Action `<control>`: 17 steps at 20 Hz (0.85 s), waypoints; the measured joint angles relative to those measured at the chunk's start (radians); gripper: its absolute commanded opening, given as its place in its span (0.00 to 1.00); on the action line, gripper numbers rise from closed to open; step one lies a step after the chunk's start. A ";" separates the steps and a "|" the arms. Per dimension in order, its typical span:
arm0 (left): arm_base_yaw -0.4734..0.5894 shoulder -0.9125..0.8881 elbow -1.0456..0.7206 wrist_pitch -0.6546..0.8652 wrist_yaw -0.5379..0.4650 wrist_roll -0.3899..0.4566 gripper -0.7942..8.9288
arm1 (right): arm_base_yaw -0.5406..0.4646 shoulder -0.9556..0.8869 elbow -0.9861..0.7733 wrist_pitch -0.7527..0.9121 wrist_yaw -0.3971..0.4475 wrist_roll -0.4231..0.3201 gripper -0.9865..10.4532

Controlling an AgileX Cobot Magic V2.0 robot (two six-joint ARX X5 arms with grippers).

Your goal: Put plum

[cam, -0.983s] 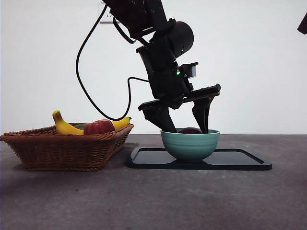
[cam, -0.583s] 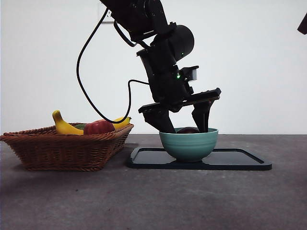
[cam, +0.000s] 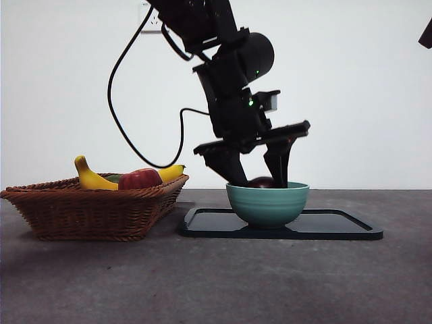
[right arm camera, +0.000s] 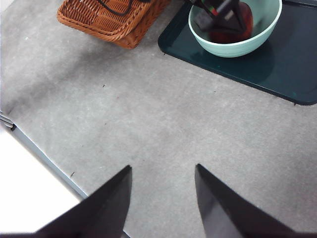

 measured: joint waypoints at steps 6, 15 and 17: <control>0.000 0.005 0.303 -0.189 -0.001 0.038 0.33 | 0.000 0.000 0.000 -0.005 0.000 0.000 0.26; 0.008 0.005 0.868 -0.604 -0.008 0.076 0.33 | 0.000 0.000 0.000 -0.011 0.000 0.000 0.26; 0.013 0.006 0.985 -0.693 -0.024 0.078 0.33 | 0.000 0.000 0.000 -0.011 0.000 0.000 0.26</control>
